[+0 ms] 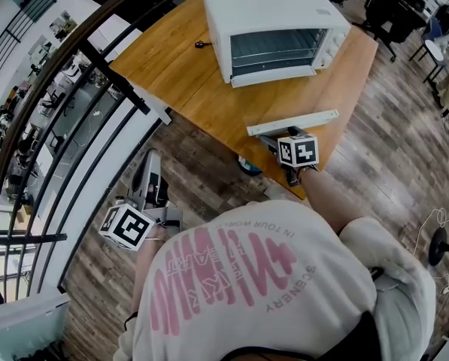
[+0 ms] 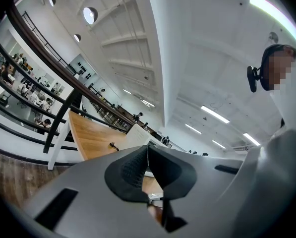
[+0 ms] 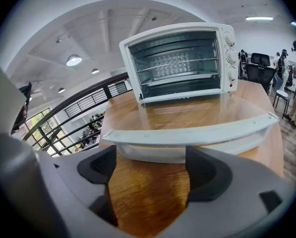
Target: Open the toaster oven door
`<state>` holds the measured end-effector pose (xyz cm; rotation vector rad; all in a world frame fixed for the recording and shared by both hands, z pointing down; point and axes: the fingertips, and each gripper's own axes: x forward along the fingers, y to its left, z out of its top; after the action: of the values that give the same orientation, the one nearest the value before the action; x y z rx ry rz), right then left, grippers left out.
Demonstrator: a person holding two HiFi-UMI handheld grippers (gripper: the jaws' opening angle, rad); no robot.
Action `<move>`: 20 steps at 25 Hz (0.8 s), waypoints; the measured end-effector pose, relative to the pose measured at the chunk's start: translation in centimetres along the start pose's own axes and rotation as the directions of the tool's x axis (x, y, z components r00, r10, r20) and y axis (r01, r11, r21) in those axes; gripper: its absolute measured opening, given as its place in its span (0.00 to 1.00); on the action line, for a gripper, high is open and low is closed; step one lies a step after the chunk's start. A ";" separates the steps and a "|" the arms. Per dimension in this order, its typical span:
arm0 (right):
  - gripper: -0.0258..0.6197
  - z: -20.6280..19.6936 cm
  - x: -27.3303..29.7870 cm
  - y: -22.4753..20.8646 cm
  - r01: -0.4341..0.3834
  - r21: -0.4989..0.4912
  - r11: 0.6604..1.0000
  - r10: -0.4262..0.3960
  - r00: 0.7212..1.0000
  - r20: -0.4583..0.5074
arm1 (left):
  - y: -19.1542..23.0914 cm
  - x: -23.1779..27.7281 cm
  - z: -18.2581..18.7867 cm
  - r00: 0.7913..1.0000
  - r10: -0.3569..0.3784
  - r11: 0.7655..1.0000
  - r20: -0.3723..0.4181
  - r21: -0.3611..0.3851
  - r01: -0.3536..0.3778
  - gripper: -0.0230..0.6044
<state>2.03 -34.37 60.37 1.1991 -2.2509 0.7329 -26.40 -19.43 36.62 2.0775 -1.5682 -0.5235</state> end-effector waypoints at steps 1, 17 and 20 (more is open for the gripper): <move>0.72 -0.1 0.0 0.0 0.002 0.007 1.000 -0.002 1.000 0.000 | 0.1 0.0 -0.1 1.000 -0.001 1.000 -0.002 -0.002 0.001 0.07; 0.58 -1.5 -3.7 1.6 -0.034 0.180 0.983 0.026 0.999 0.042 | -0.5 -0.6 -1.9 0.997 -0.059 0.998 -0.053 -0.036 0.057 0.07; 0.45 -0.3 -5.5 2.3 -0.054 0.229 0.972 0.029 0.993 0.111 | -1.1 -0.5 -2.1 0.994 -0.084 0.996 -0.067 -0.033 0.081 0.07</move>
<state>2.89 -29.83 56.54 1.3306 -2.3333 0.9927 -24.50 -18.36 37.73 2.1218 -1.4323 -0.4966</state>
